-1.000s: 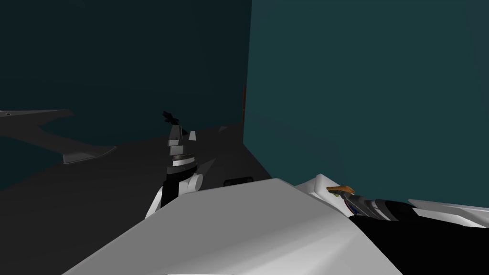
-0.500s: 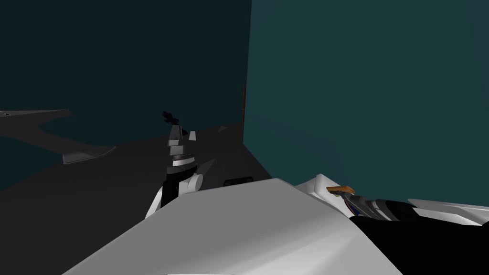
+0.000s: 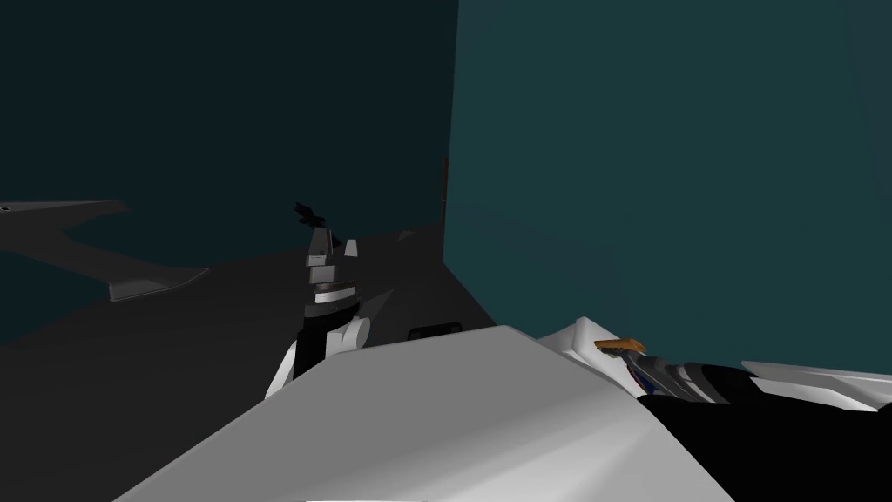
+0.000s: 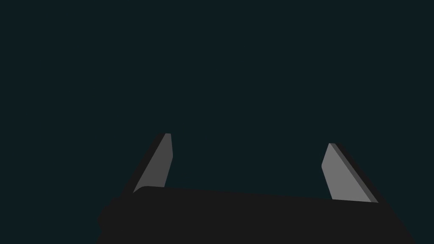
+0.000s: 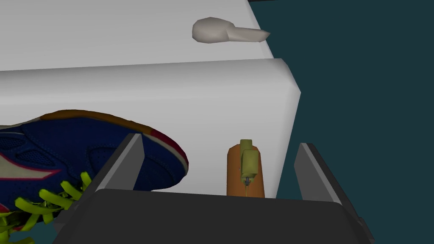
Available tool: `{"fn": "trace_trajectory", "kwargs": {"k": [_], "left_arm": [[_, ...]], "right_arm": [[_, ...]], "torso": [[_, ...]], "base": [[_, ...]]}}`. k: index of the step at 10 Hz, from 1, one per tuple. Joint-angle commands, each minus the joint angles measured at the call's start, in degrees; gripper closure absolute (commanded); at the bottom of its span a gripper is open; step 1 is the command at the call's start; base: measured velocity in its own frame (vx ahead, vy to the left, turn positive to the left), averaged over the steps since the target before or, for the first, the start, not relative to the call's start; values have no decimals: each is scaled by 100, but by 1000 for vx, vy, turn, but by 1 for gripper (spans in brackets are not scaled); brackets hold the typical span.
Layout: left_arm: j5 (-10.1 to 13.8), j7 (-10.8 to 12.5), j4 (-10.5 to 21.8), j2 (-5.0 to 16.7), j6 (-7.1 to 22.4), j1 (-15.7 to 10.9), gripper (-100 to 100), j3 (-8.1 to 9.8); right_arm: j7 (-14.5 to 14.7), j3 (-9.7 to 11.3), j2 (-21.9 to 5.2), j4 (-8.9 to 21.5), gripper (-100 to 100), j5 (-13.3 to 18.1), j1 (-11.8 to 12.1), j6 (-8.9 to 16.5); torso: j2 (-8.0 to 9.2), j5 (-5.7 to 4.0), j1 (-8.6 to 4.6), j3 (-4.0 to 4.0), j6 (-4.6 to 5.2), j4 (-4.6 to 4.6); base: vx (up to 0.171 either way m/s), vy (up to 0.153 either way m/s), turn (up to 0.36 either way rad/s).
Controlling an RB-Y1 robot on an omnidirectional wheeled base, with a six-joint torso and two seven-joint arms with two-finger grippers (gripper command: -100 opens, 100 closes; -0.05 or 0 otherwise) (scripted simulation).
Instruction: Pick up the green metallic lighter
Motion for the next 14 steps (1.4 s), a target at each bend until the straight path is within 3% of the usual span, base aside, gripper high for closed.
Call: {"fn": "trace_trajectory", "kwargs": {"k": [1,14], "left_arm": [[0,0,0,0,0,0,0,0],[0,0,0,0,0,0,0,0]], "right_arm": [[27,-8,-35,26,-100,32,16,-20],[51,-25,-98,53,-100,68,14,-41]], "torso": [[0,0,0,0,0,0],[1,0,3,0,-2,0]], "base": [[13,-14,-44],[4,-3,-11]]}}
